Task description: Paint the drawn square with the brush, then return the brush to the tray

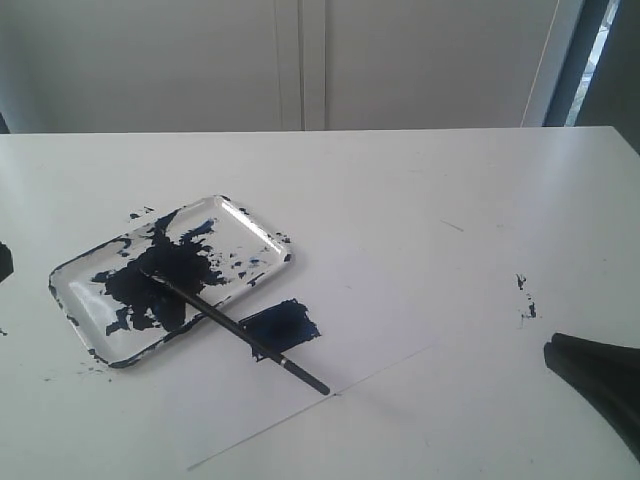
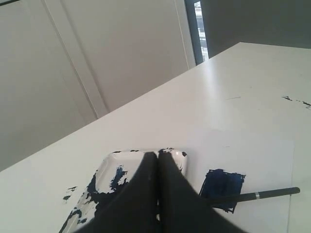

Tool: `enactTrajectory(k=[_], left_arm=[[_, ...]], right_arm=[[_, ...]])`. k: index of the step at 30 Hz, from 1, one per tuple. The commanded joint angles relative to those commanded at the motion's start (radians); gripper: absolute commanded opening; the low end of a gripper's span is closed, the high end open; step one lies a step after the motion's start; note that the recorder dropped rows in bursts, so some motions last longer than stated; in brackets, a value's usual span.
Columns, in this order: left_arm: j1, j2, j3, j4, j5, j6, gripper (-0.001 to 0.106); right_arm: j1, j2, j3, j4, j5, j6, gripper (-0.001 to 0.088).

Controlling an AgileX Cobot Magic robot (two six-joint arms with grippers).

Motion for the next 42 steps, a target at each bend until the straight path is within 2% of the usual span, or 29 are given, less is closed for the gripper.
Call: enactTrajectory(k=[2,4,5,6,7,8,9,12,14,16,18,35,37,40,42], left_arm=[[0.019,0.000,0.000,0.000,0.007,0.000,0.000],[0.069,0.000,0.000,0.000,0.029,0.000,0.000],[0.105,-0.017,0.000,0.000,0.021,0.000,0.000],[0.126,-0.033,0.000,0.000,0.027,0.000,0.000],[0.164,-0.076,0.000,0.000,0.025,0.000,0.000],[0.188,-0.102,0.000,0.000,0.025,0.000,0.000],[0.238,-0.146,0.000,0.000,0.027,0.000,0.000],[0.381,-0.256,0.002,0.000,0.027,0.000,0.000],[0.460,-0.314,0.007,0.000,0.025,0.000,0.000],[0.489,-0.376,0.022,0.000,0.025,0.000,0.000],[0.489,-0.407,0.034,0.000,0.025,0.000,0.000],[0.489,-0.407,0.058,0.000,0.048,0.000,0.000],[0.489,-0.407,0.086,0.000,0.117,0.000,0.000],[0.489,-0.407,0.136,0.000,0.348,0.000,0.000],[0.489,-0.407,0.157,0.121,0.495,0.000,0.000]], right_arm=[[0.000,-0.015,0.000,0.000,0.009,0.000,0.0000],[-0.041,-0.075,0.002,0.000,0.007,0.000,0.0000],[-0.107,-0.119,0.002,0.000,0.003,0.000,0.0000],[-0.137,-0.139,0.002,0.000,0.009,0.000,0.0000],[-0.213,-0.186,0.002,0.000,0.011,0.000,0.0000],[-0.252,-0.204,0.002,0.000,0.011,0.000,0.0000],[-0.331,-0.245,0.002,0.000,0.011,0.000,0.0000],[-0.498,-0.317,0.010,0.000,0.009,0.000,0.0000],[-0.593,-0.317,0.028,0.000,0.004,0.000,0.0000],[-0.644,-0.317,0.047,0.000,0.000,0.000,0.0000],[-0.656,-0.317,0.060,0.000,0.002,0.000,0.0000],[-0.656,-0.317,0.074,0.000,0.011,-0.002,0.0000],[-0.656,-0.317,0.088,0.000,0.015,0.000,0.0000],[-0.656,-0.317,0.118,0.000,0.024,0.000,0.0000],[-0.656,-0.317,0.145,0.000,0.024,0.011,0.0000]])
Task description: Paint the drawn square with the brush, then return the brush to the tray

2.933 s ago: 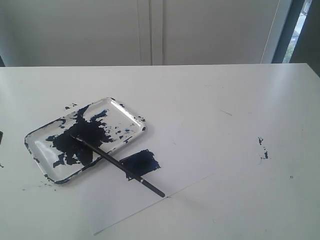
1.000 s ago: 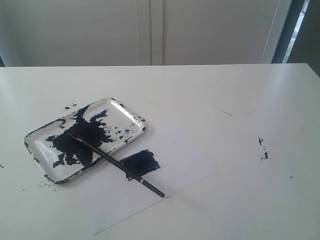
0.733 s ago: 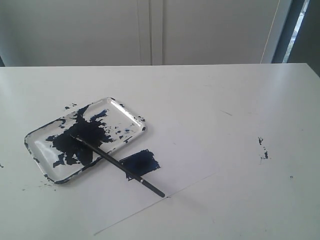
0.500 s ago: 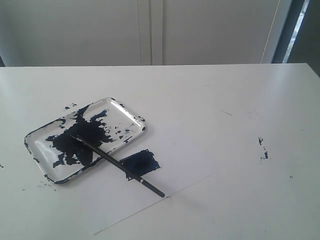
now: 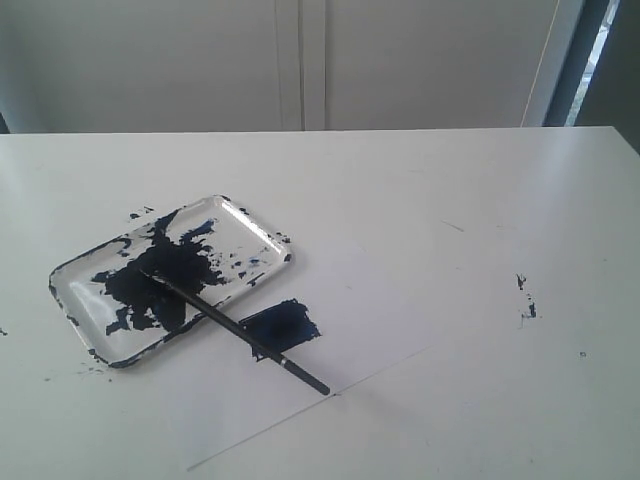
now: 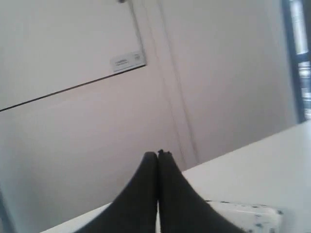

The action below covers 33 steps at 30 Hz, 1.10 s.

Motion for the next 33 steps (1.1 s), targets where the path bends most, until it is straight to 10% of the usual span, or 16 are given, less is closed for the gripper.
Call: enactTrajectory(k=[9,33], left_arm=[[0.000,0.000,0.009,0.109,-0.241,-0.002,0.000],[0.000,0.000,0.101,0.107,-0.231,-0.002,0.000]], right_arm=[[0.000,0.000,0.064,0.002,-0.027,0.000,0.0000],[0.000,0.000,0.064,0.002,-0.038,0.004,0.0000]])
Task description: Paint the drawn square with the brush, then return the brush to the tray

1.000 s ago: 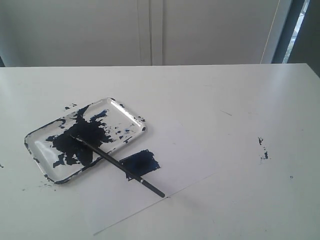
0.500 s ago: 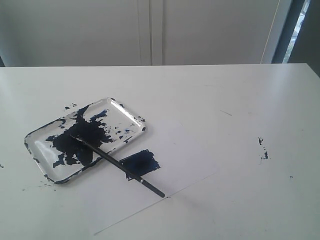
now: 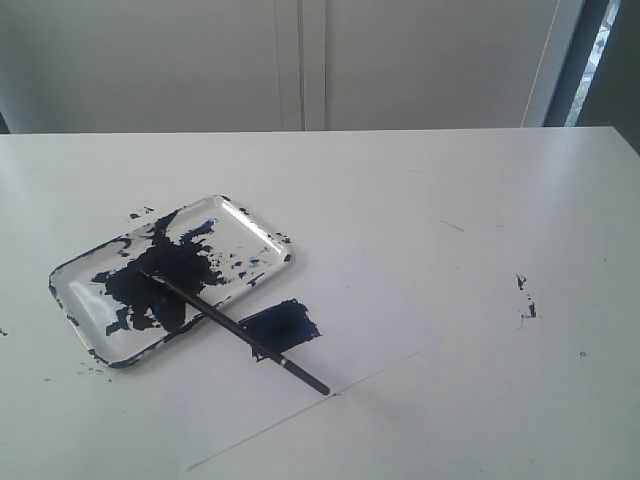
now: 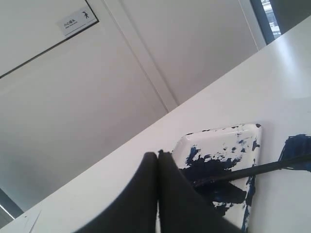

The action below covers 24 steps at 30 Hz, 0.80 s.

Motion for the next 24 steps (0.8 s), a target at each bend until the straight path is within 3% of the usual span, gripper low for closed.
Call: enactTrajectory(k=[8,11,24], left_arm=[[0.000,0.000,0.000,-0.021,0.000,0.000,0.000],[0.000,0.000,0.000,-0.225,0.000,0.000,0.000],[0.000,0.000,0.000,-0.228,0.000,0.000,0.000]], right_arm=[[0.000,0.000,0.000,0.000,0.000,0.000,0.0000],[0.000,0.000,0.000,0.000,0.000,0.000,0.0000],[0.000,0.000,0.000,0.000,0.000,0.000,0.0000]])
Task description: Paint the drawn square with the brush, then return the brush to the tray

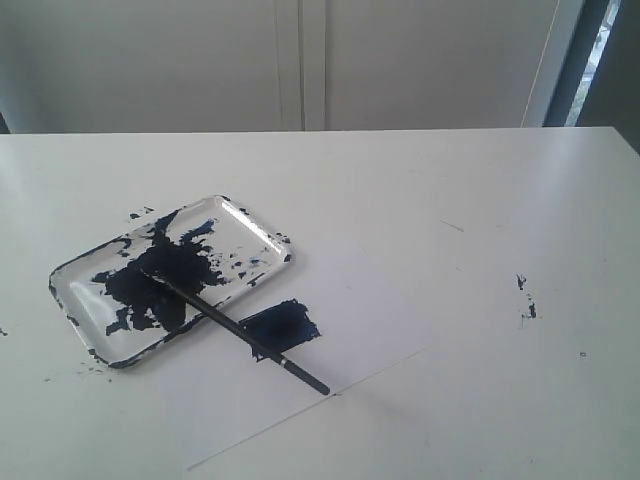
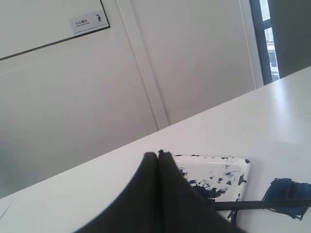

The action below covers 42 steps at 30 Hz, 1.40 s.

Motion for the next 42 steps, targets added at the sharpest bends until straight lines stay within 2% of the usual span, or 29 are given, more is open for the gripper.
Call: enactTrajectory(k=[4,16,18,19,21,23,24,25,27,28,31,34,38,42], left_arm=[[0.000,0.000,0.000,0.000,-0.074,-0.002,0.000],[0.000,0.000,-0.128,0.000,-0.057,-0.002,0.000],[0.000,0.000,-0.139,0.166,-0.048,-0.067,0.000],[0.000,0.000,-0.142,0.296,-0.043,-0.182,0.000],[0.000,0.000,-0.144,0.590,-0.023,-0.546,0.000],[0.000,0.000,-0.144,0.973,0.013,-1.023,0.000],[0.000,0.000,-0.144,1.125,0.037,-1.220,0.000],[0.000,0.000,-0.144,1.318,0.074,-1.497,0.000],[0.000,0.000,-0.144,1.502,0.155,-1.791,0.000],[0.000,0.000,-0.144,1.552,0.218,-1.911,0.000],[0.000,0.000,-0.140,1.604,0.326,-2.033,0.000],[0.000,0.000,-0.137,1.706,0.395,-2.123,0.000],[0.000,0.000,-0.119,1.808,0.378,-2.181,0.000],[0.000,0.000,-0.083,1.851,0.342,-2.183,0.000]], right_arm=[[0.000,0.000,0.000,0.000,0.000,0.000,0.0000],[0.000,0.000,0.000,0.000,0.000,0.000,0.0000],[0.000,0.000,0.000,0.000,0.000,0.000,0.0000],[0.000,0.000,0.000,0.000,0.000,0.000,0.0000],[0.000,0.000,0.000,0.000,0.000,0.000,0.0000],[0.000,0.000,0.000,0.000,0.000,0.000,0.0000],[0.000,0.000,0.000,0.000,0.000,0.000,0.0000],[0.000,0.000,0.000,0.000,0.000,0.000,0.0000],[0.000,0.000,0.000,0.000,0.000,0.000,0.0000],[0.000,0.000,0.000,0.000,0.000,0.000,0.0000],[0.000,0.000,0.000,0.000,0.000,0.000,0.0000],[0.000,0.000,0.000,0.000,0.000,0.000,0.0000],[0.000,0.000,0.000,0.000,0.000,0.000,0.0000],[0.000,0.000,0.000,0.000,0.000,0.000,0.0000]])
